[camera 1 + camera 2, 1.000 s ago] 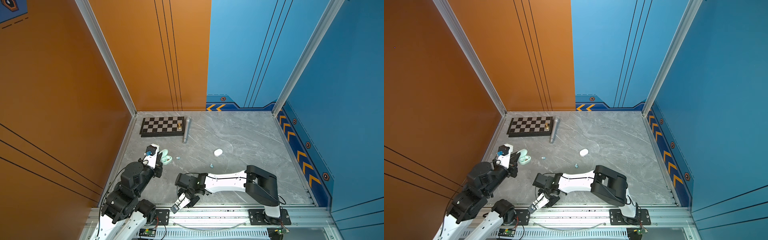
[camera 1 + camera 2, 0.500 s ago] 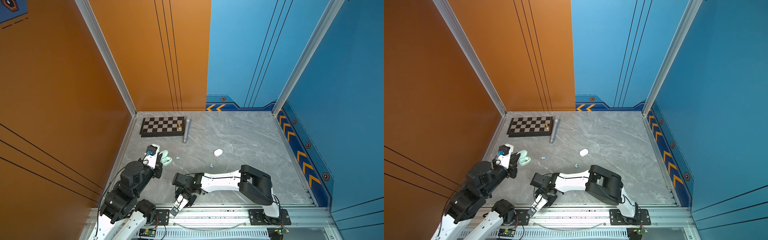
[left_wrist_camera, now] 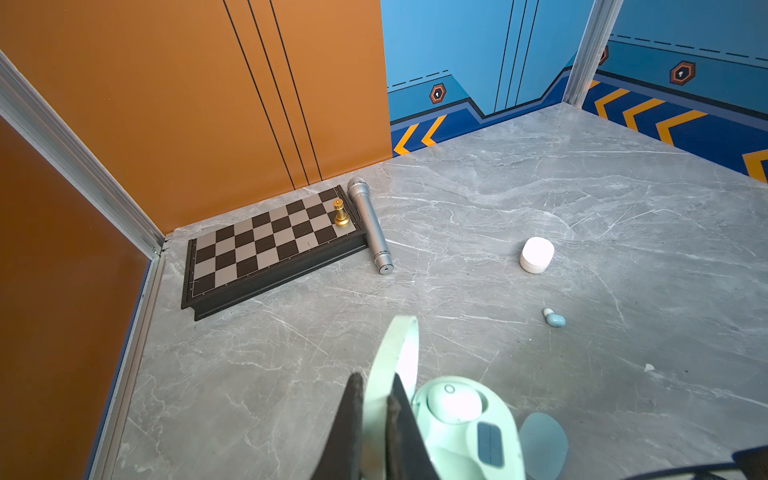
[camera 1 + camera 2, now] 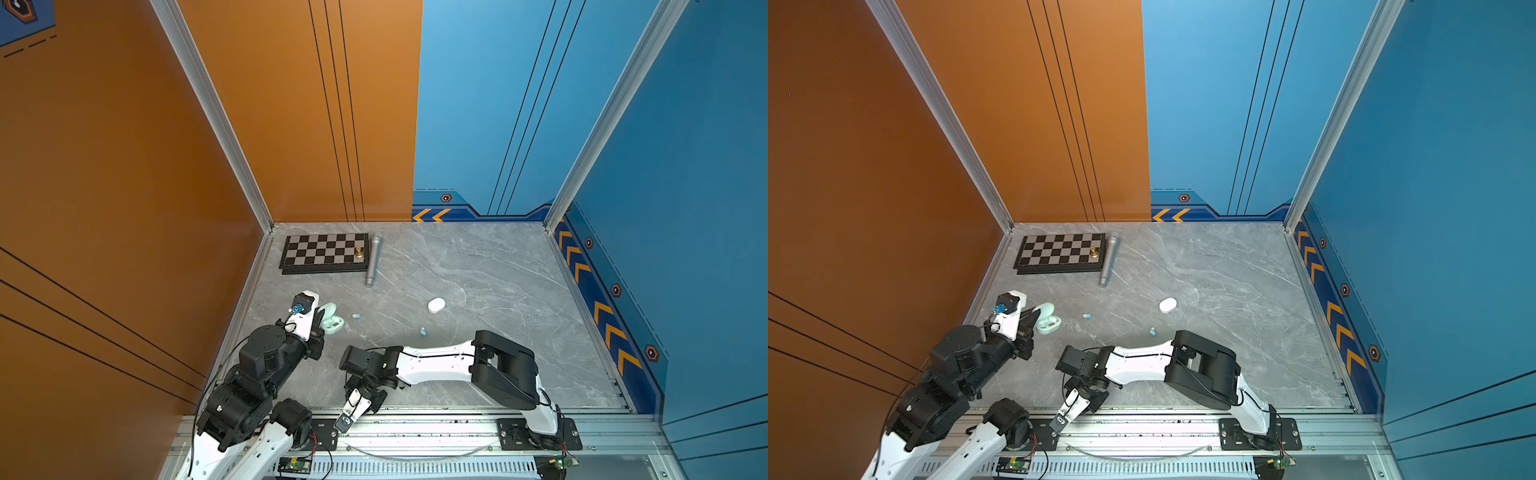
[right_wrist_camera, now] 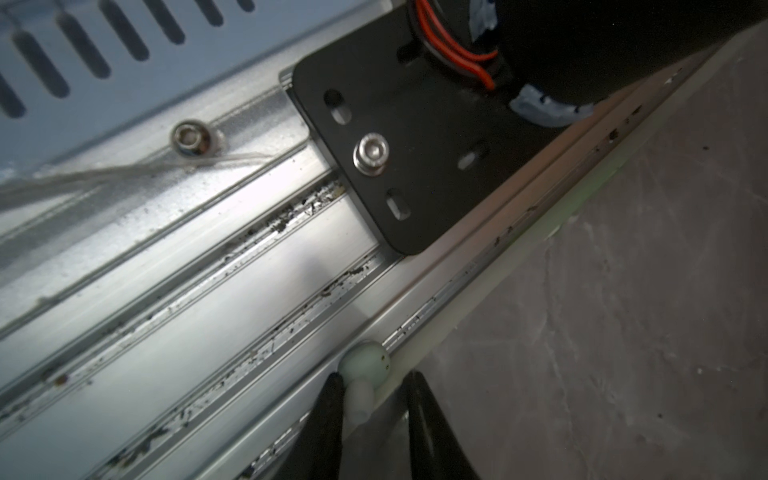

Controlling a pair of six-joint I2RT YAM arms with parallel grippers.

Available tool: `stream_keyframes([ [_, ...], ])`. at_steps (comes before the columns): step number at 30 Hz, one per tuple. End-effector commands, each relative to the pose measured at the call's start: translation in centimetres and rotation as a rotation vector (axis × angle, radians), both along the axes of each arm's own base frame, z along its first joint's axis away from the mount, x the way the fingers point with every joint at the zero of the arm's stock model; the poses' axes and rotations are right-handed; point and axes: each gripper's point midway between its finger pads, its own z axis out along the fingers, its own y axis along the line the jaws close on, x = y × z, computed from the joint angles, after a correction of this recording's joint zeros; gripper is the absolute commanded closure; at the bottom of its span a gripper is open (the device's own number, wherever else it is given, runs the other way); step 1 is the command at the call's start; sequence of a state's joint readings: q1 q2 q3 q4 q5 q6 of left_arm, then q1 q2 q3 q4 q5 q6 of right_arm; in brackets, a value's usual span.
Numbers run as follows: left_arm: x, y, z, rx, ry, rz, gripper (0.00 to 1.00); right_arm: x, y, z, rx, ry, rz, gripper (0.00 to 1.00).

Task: Insert the wireless bluetooth earbuds into the charging case

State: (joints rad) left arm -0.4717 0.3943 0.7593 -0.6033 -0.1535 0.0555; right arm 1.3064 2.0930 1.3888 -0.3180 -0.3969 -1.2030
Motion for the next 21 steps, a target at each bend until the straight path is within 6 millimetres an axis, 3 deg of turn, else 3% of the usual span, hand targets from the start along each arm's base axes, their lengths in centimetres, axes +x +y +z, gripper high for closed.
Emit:
stream_keyframes([
  [1,-0.47,-0.03,0.93,-0.001,-0.019,-0.014,1.0,0.16,-1.37,-2.58,-0.089,0.005,-0.03,0.75],
  [21,-0.16,-0.02,0.54,0.009,-0.006,-0.006,1.0,0.21,-1.91,-2.73,-0.099,0.009,-0.043,0.94],
])
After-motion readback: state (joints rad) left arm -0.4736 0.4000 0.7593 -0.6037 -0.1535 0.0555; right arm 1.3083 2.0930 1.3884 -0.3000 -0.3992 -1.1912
